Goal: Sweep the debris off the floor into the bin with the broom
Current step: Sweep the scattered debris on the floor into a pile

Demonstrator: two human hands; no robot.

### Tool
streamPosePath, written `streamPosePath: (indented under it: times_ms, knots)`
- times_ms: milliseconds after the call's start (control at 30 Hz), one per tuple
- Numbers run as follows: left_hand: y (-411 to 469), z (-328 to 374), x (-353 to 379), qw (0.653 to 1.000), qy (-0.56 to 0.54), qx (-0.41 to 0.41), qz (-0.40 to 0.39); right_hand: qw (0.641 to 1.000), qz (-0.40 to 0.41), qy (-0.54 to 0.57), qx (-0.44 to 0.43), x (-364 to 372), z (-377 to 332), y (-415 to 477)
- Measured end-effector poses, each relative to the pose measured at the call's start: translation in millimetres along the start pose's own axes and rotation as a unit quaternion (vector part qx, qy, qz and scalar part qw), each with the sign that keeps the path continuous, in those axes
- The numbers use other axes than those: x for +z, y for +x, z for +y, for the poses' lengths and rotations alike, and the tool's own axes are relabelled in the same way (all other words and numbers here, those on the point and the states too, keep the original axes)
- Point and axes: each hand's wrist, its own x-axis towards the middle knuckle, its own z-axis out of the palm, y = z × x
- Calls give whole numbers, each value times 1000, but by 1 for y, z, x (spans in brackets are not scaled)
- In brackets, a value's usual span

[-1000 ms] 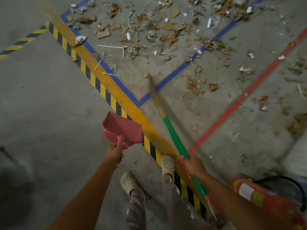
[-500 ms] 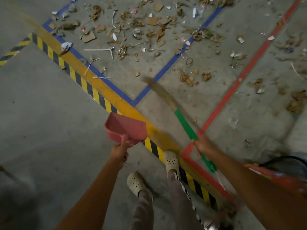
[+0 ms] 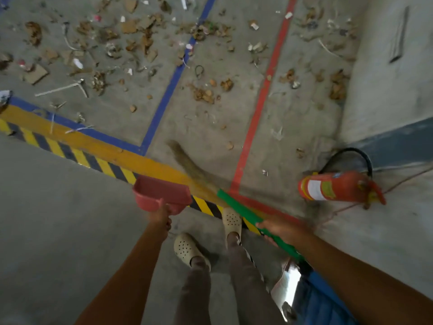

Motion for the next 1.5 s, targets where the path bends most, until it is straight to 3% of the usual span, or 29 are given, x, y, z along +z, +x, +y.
streamPosePath:
  times_ms: [167,433,633,1000,1167,1300,1400,1500]
  knots:
    - [1,-9,45,999,-2,-10,-51,997,55,43,30,-48,12,44]
    - [-5,25,103,993,43,31,-110,978,173,118,-15,-77,1,53]
    - [-32,66,119,986,113,66,-100,963,162,217,-15,-61,24,37]
    - [-38,110,147,966,212,91,-117,914,159,360,103,-41,73,15]
    - [-5,118,143,962,217,58,-156,871,177,421,183,-3,63,29]
    - [33,148,128,955,228,42,-185,893,90,398,188,24,-2,46]
    - [62,181,107,954,230,40,-188,936,63,320,133,43,-68,58]
    - [87,216,81,957,231,57,-163,949,59,302,72,51,-121,59]
